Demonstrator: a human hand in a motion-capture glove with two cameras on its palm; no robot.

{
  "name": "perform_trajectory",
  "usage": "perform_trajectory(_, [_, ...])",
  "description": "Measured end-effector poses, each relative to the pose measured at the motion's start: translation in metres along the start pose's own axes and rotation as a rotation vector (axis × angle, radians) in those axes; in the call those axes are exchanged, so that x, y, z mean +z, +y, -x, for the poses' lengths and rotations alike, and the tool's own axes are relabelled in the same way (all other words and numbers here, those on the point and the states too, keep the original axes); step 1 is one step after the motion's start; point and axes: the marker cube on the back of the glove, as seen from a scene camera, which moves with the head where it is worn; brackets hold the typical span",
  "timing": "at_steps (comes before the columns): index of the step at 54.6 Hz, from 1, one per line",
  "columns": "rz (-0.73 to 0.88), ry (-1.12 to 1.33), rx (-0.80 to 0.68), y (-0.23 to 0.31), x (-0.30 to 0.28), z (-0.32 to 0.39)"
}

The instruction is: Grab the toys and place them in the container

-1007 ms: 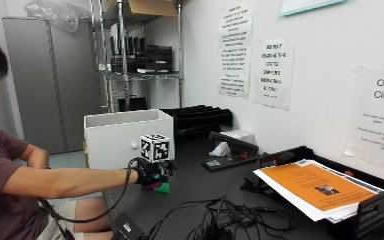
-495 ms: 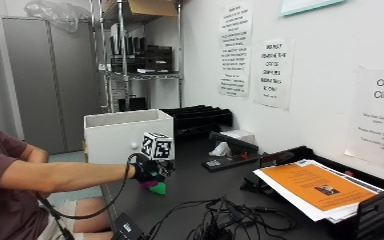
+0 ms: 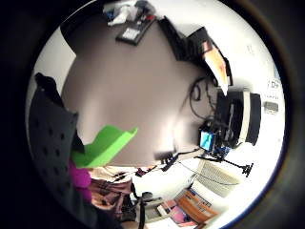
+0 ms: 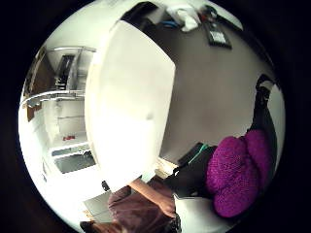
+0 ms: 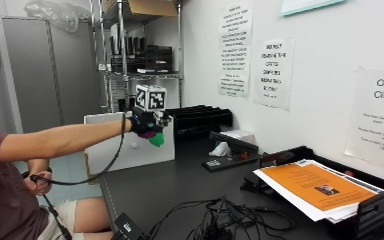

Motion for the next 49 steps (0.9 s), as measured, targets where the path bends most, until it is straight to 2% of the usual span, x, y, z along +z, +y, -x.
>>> perform_trajectory(11, [-0.122,0.025,-0.053,-0.005,-0.095,0.052])
perform_trajectory(24, [-0.207,0.018,-0.14,-0.021,-0.147,0.128])
perform_trajectory(34, [-0.22,0.051,-0.213,-0.037,-0.15,0.187])
perform_trajectory(49, [-0.246,0.039,-0.304,-0.066,-0.119,0.247])
